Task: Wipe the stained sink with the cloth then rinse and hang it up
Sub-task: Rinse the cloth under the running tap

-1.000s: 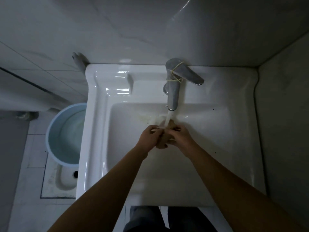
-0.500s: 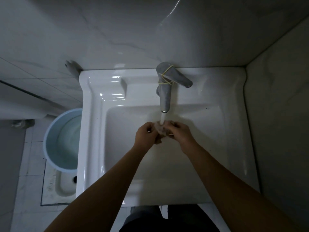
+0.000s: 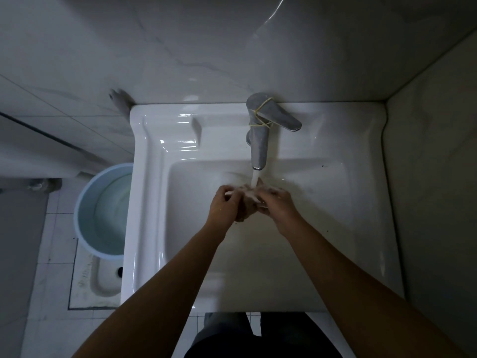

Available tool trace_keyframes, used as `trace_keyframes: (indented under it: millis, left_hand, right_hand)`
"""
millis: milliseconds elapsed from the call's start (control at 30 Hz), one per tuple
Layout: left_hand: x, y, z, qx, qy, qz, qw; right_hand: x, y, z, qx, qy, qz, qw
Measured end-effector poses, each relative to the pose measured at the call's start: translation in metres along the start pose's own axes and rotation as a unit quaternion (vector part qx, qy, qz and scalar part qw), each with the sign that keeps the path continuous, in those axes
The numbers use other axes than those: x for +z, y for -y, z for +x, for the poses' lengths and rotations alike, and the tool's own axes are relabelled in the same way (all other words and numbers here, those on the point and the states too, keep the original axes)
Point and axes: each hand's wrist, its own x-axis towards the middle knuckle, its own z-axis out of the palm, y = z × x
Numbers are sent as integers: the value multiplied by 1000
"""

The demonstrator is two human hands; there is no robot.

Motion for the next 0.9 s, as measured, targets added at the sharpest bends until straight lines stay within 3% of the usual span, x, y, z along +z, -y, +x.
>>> trace_keyframes:
  millis: [133, 300, 500, 667, 900]
  left_hand:
    - [3, -1, -1, 16, -12, -19, 1000]
    - [10, -8, 1, 40, 95, -29, 994]
    - [8, -11, 1, 84, 39, 0, 996]
    - [4, -13, 1, 86, 16, 0, 996]
    - [-5, -15, 11, -40, -31, -137, 989]
  right_hand:
    - [2, -4, -3, -36, -17, -35, 999]
    - [-1, 1, -5, -18, -6, 41, 999]
    - [-3, 15, -5, -98, -50, -109, 988]
    - [-2, 13, -5, -137, -68, -108, 982]
    - [-14, 19, 2, -148, -114, -101, 977]
